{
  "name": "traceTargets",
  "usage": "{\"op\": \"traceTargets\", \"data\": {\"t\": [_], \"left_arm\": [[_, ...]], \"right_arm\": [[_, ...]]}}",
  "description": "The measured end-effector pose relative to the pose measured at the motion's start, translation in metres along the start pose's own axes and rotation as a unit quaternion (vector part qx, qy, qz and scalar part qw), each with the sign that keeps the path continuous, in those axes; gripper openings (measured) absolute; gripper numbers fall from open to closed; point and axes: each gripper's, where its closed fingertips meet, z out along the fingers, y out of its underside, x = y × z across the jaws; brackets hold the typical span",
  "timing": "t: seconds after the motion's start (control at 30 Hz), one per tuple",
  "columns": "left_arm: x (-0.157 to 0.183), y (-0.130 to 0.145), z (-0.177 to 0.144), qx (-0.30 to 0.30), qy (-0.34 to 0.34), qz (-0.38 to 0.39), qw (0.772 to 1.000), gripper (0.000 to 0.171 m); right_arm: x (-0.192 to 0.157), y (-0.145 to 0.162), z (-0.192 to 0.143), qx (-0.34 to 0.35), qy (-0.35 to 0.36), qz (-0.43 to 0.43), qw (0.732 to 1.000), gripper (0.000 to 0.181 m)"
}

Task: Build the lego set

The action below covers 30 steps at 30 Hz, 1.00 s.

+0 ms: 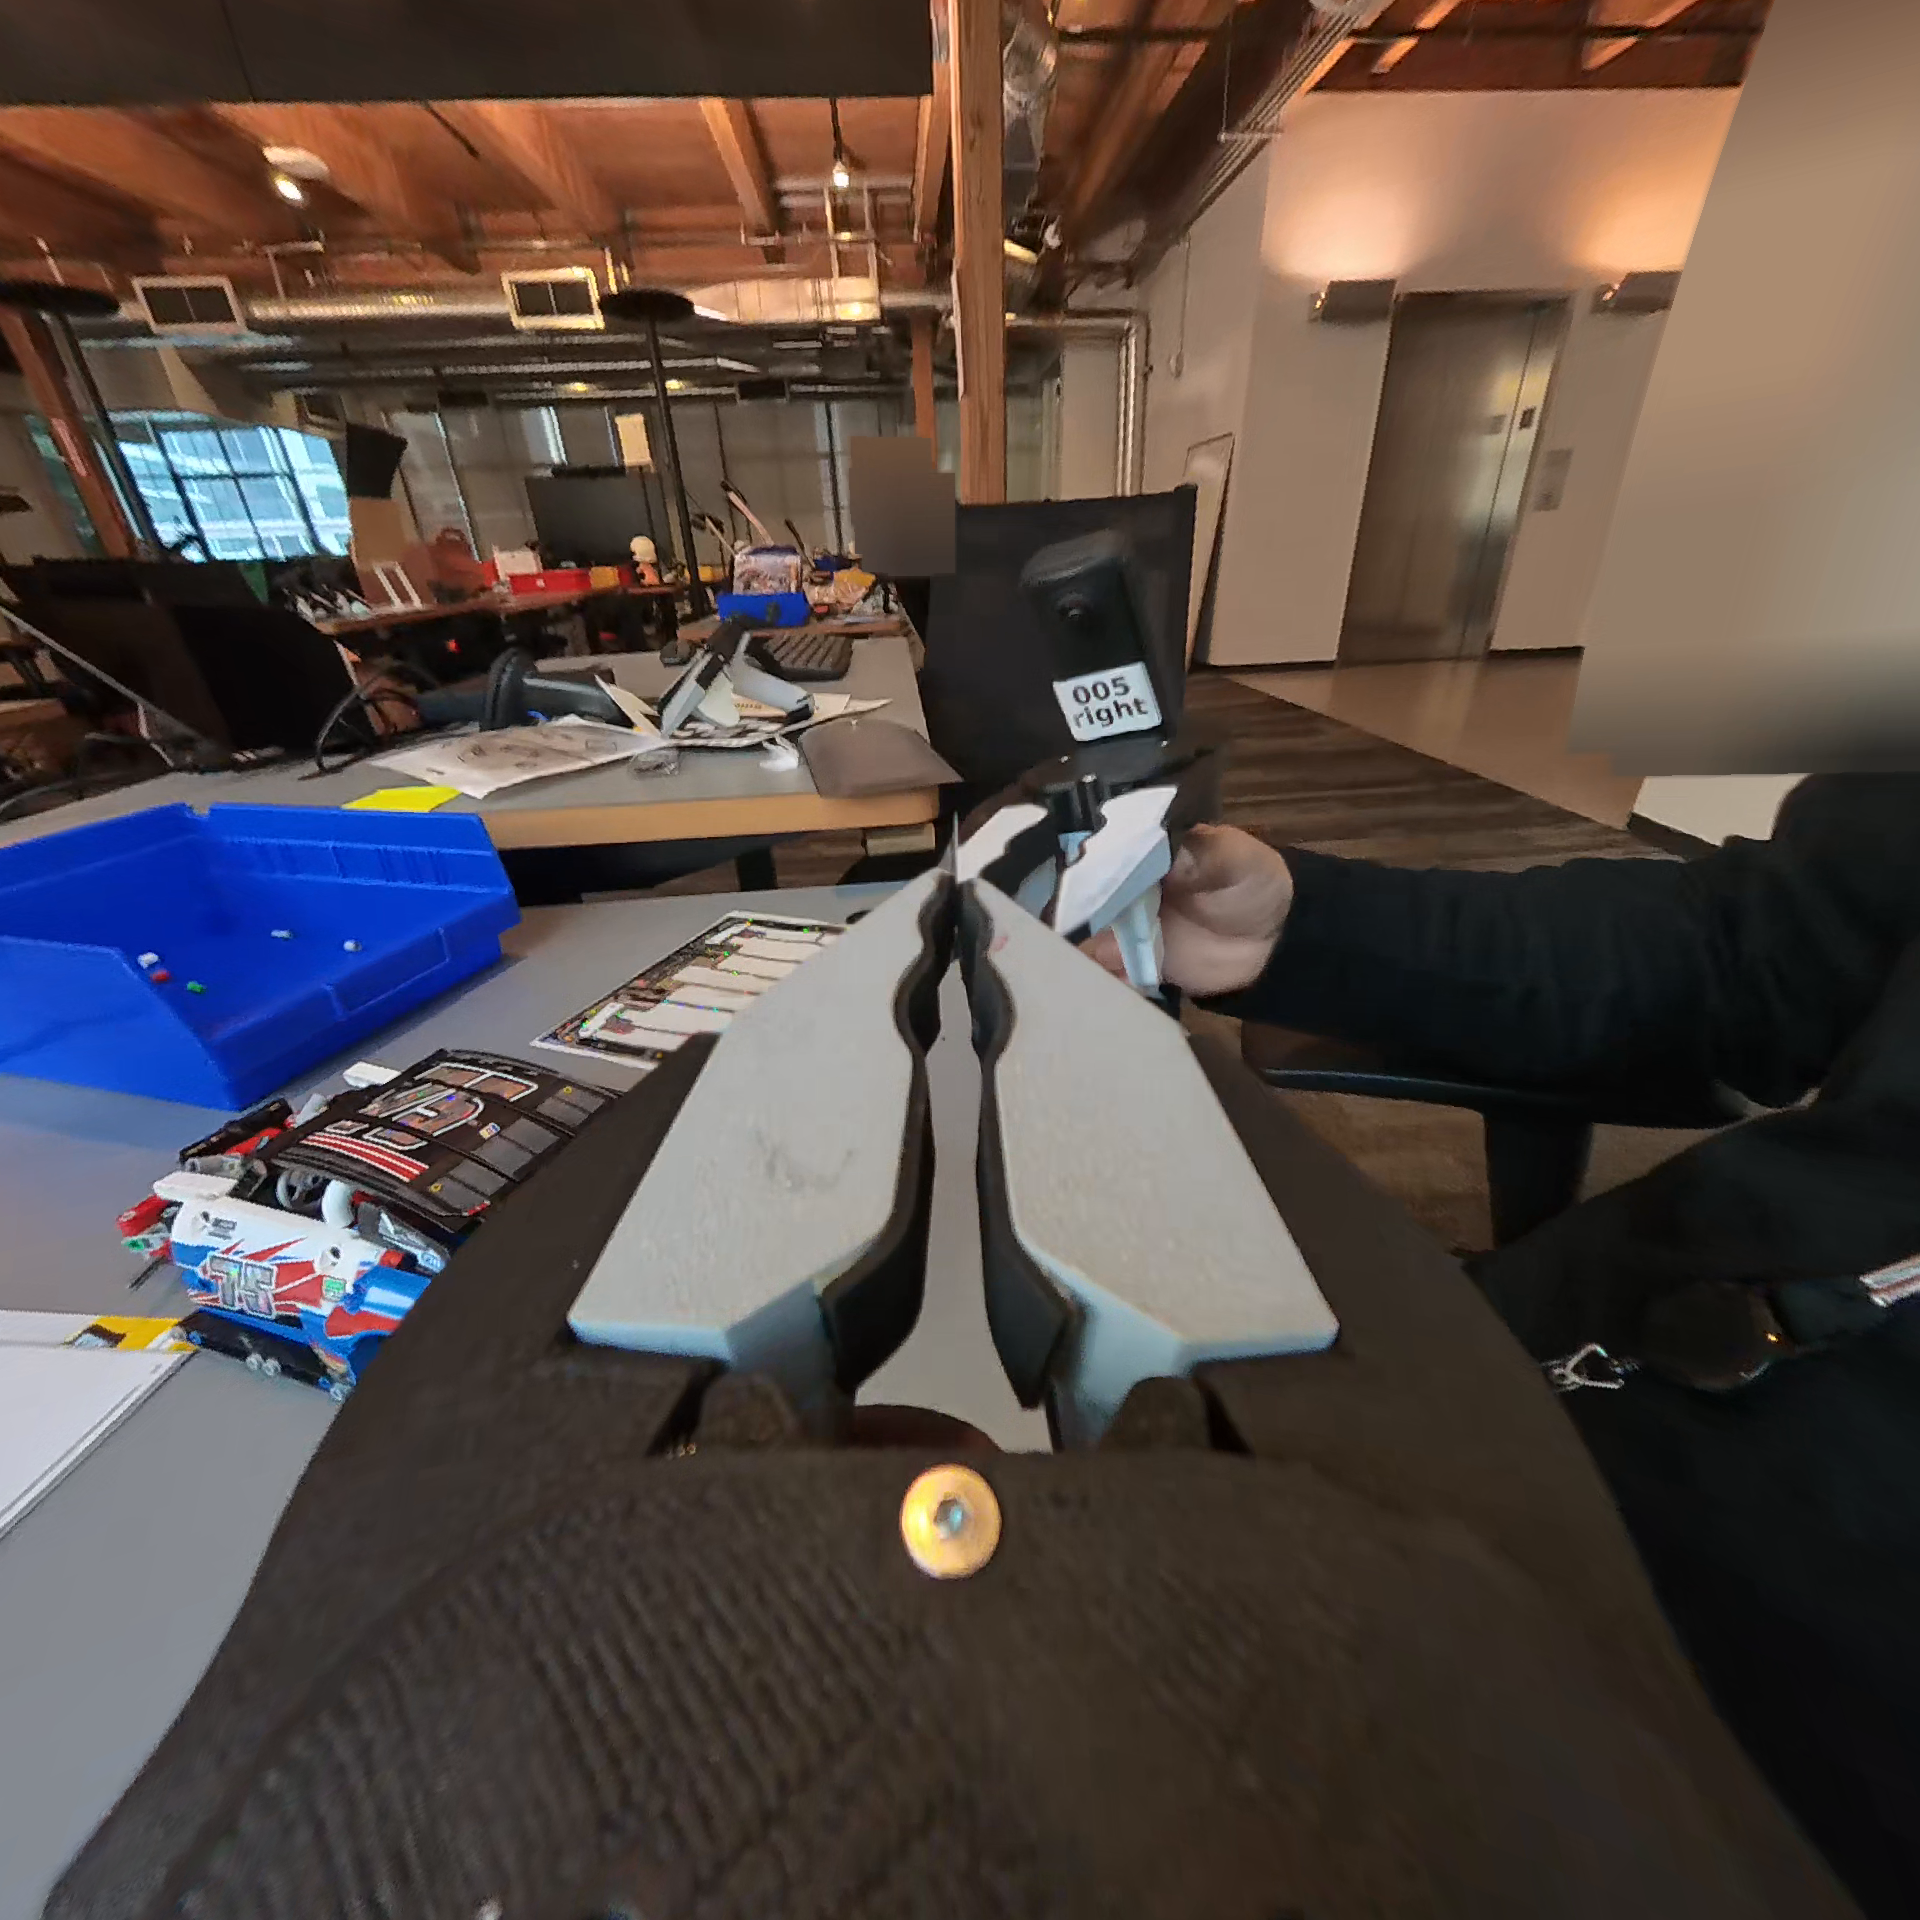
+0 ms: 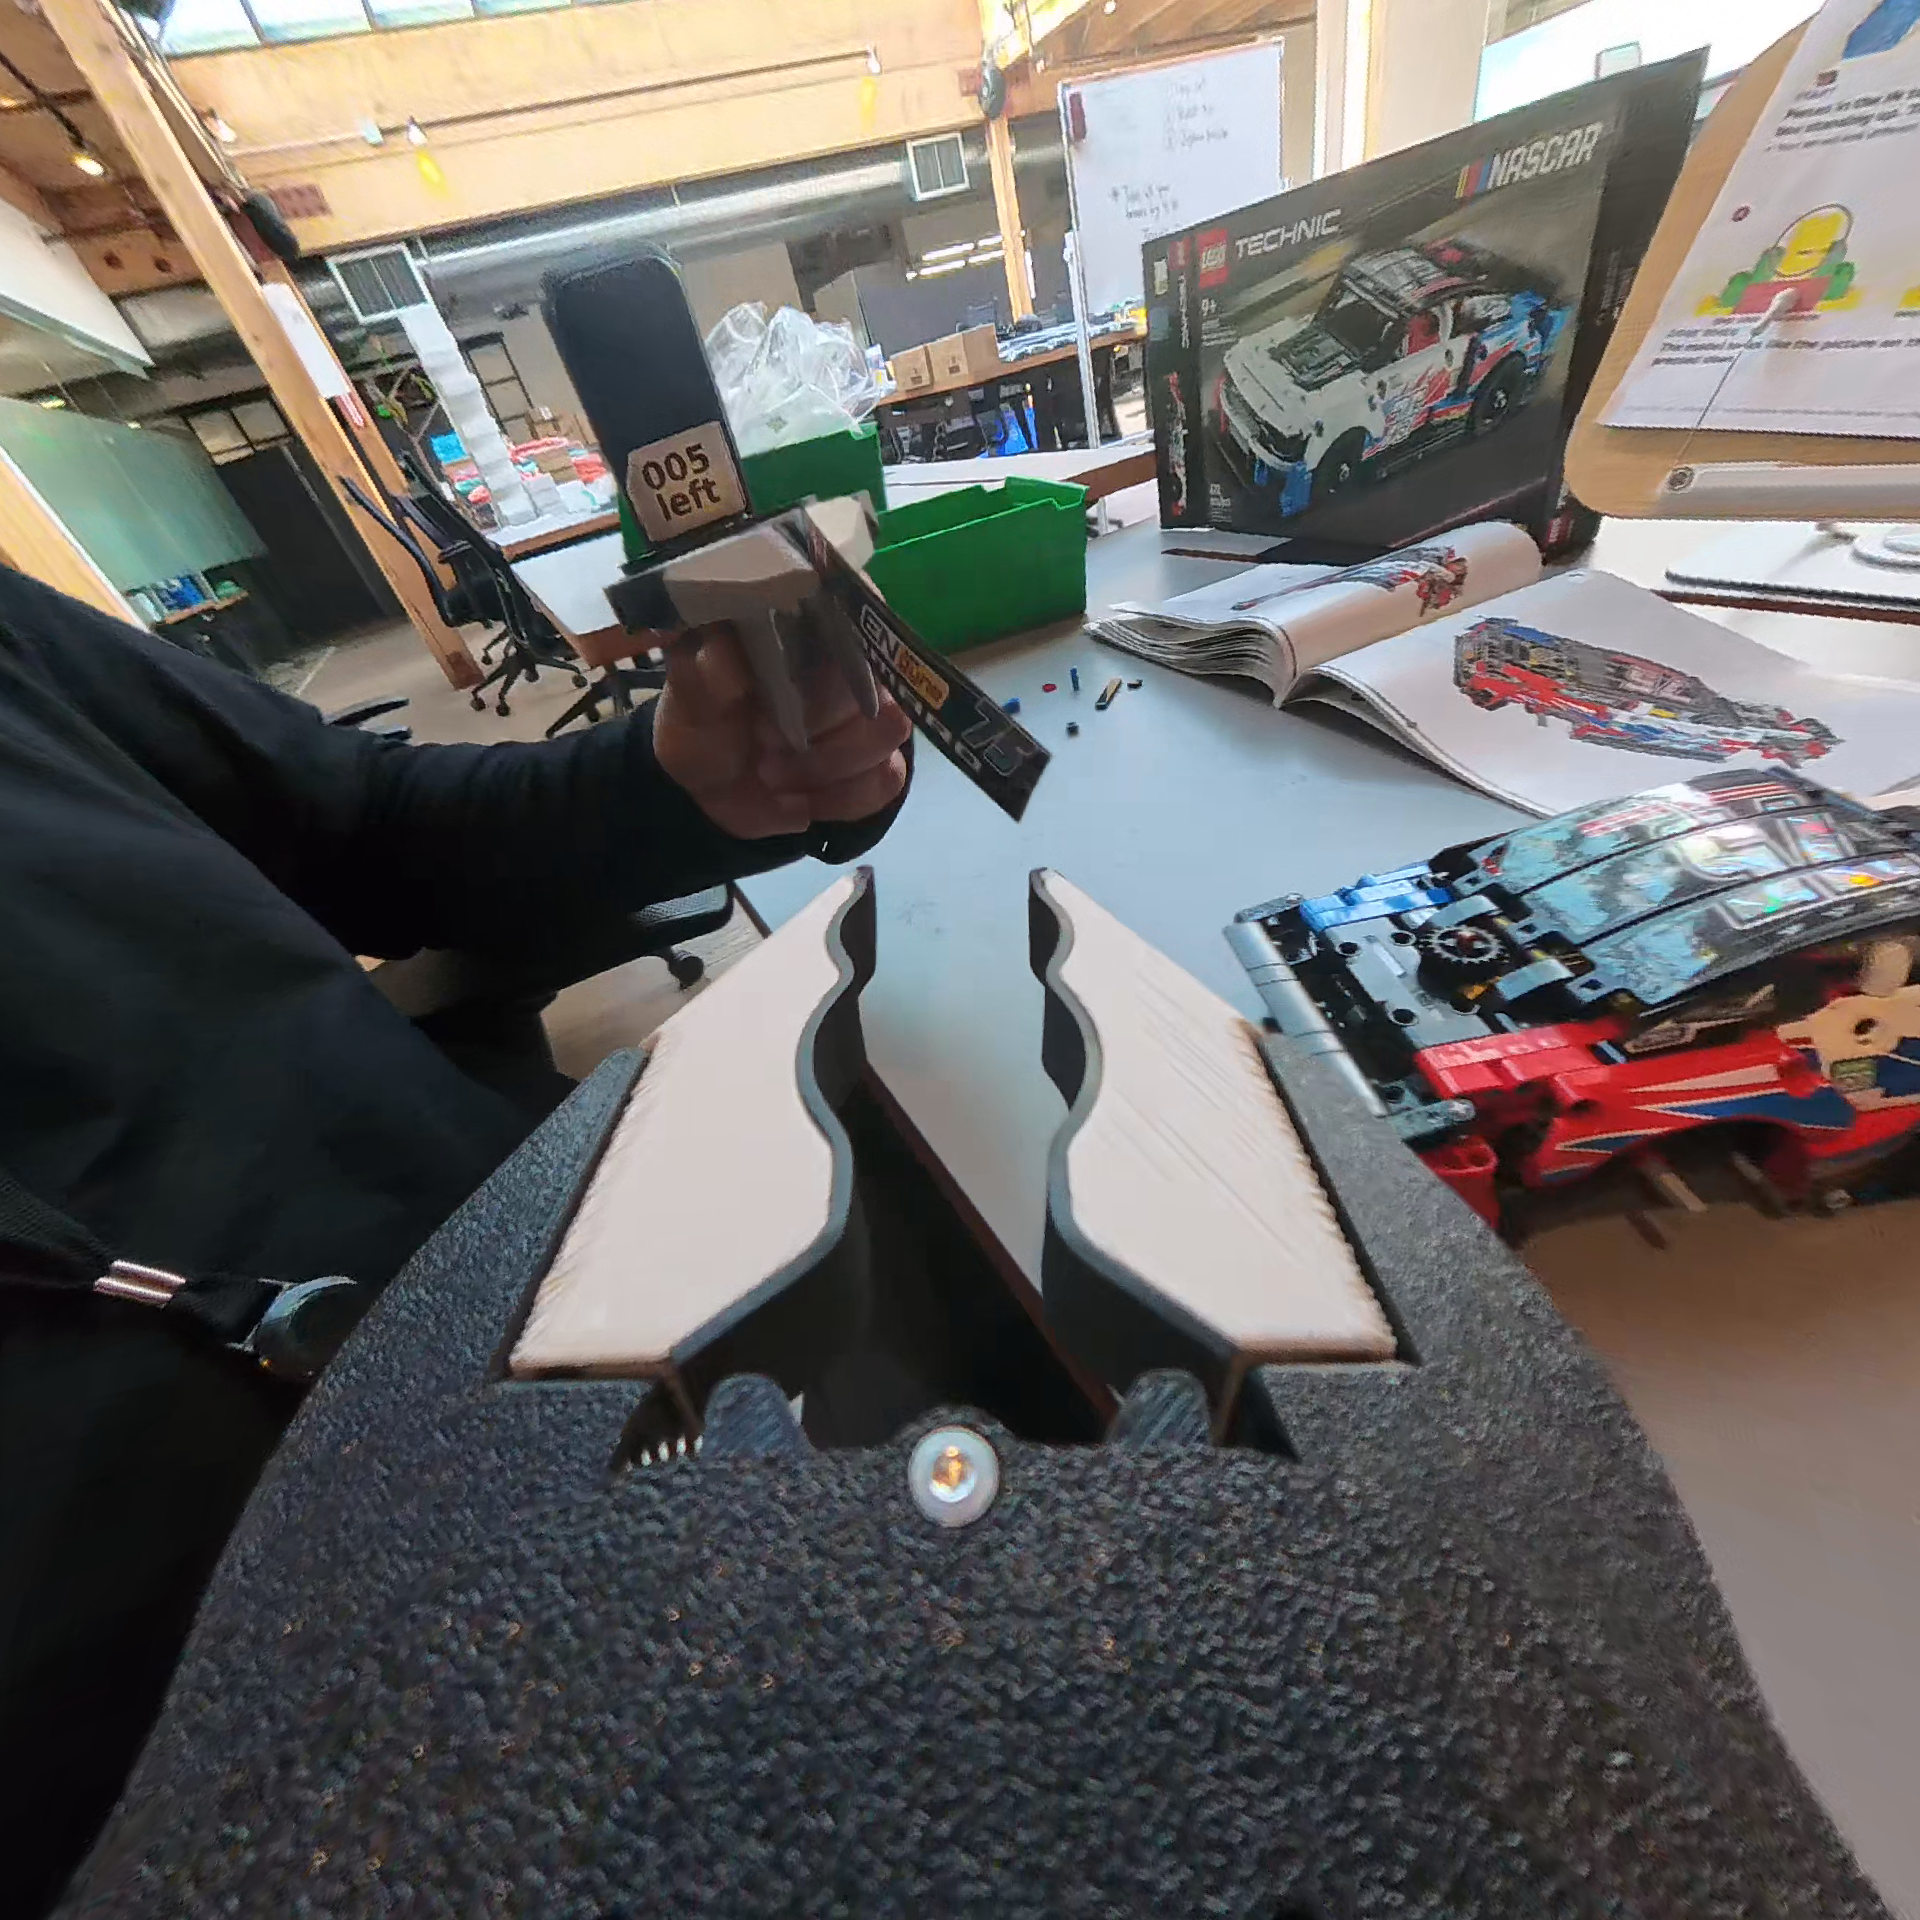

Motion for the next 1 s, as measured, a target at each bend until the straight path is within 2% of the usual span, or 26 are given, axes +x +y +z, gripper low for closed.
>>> {"op": "traceTargets", "data": {"t": [0.2,0.4,0.47,0.6,0.87,1.0], "left_arm": [[0.022,-0.001,-0.018,0.031,-0.006,0.018,0.999,0.000],[0.038,0.008,-0.039,0.030,-0.015,0.024,0.999,0.000],[0.038,0.010,-0.046,0.034,-0.020,0.027,0.999,0.000],[0.032,0.011,-0.058,0.049,-0.016,0.018,0.999,0.000],[0.026,0.015,-0.070,0.033,-0.050,0.081,0.995,0.000],[0.027,0.016,-0.070,0.038,-0.046,0.077,0.995,0.000]], "right_arm": [[-0.015,0.002,0.000,0.012,0.000,-0.017,1.000,0.026],[-0.026,0.028,0.020,-0.019,-0.019,-0.025,0.999,0.032],[-0.032,0.033,0.030,-0.023,-0.040,-0.027,0.999,0.041],[-0.025,0.028,0.048,-0.012,-0.037,-0.049,0.998,0.029],[-0.014,0.021,0.072,-0.013,-0.066,-0.054,0.996,0.031],[-0.006,0.025,0.077,-0.016,-0.064,-0.048,0.997,0.031]]}}
